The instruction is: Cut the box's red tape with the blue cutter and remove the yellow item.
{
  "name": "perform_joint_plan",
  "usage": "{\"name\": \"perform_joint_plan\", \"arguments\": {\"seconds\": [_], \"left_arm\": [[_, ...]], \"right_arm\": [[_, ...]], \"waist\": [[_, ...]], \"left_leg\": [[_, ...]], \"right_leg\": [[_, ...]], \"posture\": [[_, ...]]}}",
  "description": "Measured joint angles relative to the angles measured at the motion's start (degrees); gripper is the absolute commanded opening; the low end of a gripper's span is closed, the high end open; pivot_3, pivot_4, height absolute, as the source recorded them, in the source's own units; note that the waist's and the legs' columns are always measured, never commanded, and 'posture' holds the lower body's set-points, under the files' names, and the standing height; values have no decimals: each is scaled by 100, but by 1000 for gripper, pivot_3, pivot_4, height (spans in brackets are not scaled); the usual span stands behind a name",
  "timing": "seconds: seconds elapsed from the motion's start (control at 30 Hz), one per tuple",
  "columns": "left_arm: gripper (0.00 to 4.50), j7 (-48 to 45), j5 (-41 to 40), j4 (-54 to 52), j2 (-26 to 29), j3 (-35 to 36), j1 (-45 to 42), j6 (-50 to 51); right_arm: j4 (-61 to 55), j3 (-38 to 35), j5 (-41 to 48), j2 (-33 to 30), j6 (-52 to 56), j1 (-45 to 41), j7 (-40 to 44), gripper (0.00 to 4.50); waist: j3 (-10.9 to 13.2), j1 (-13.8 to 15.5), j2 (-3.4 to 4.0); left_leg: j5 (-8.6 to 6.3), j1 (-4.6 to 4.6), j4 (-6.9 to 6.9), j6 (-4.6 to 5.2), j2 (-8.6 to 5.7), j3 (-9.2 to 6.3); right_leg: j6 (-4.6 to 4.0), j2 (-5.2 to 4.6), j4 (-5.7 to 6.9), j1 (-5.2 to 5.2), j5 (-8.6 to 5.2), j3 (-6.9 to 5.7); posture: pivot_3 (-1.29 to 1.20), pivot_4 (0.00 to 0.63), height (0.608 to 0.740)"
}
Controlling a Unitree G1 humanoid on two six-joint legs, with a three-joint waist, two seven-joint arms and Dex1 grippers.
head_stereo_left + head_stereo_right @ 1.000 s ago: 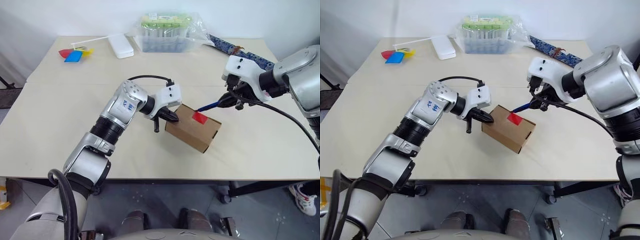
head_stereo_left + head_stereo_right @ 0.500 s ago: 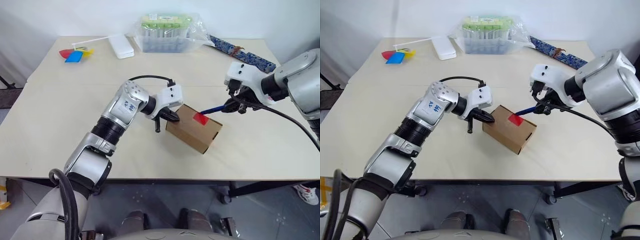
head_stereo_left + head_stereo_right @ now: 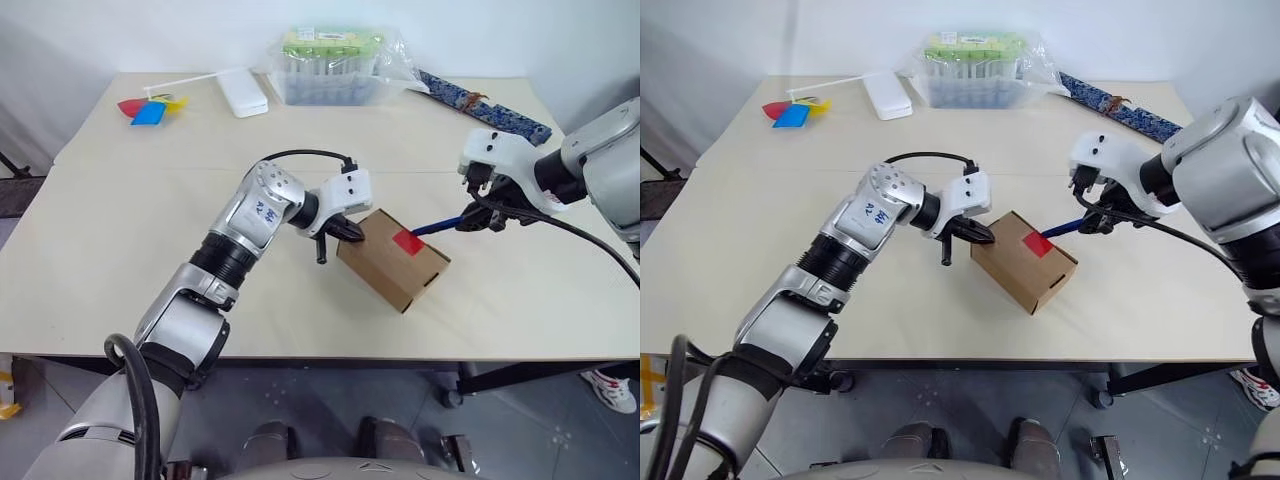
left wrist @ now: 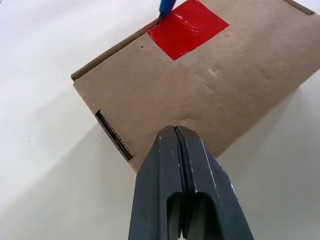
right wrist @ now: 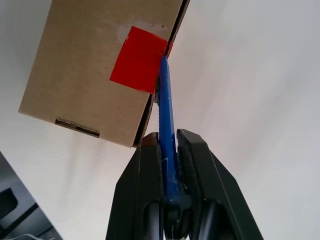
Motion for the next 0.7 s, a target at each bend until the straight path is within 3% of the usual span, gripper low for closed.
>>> {"name": "perform_joint_plan", "arguments": {"seconds": [0.4,0.7], "left_arm": [[0,316,255,-2,-186,-62,-3,-58],[0,490,374,-37,-259,-123,27,-60]], "right_arm": [[-53,334,256,15,1268,-305,-71,161],[-315,849,393,-165,1606,-366,-283,161]], "waist": [[-19,8,-2],[-45,13,-5]], "left_leg": [[-2,1,0,4,-1,-15],[-5,6,2,9,1,-41]], "right_leg": [[0,-6,0,2,0,0],[-1,-14,-3,7,0,2]], "posture": [[0,150,740],[0,150,740]]}}
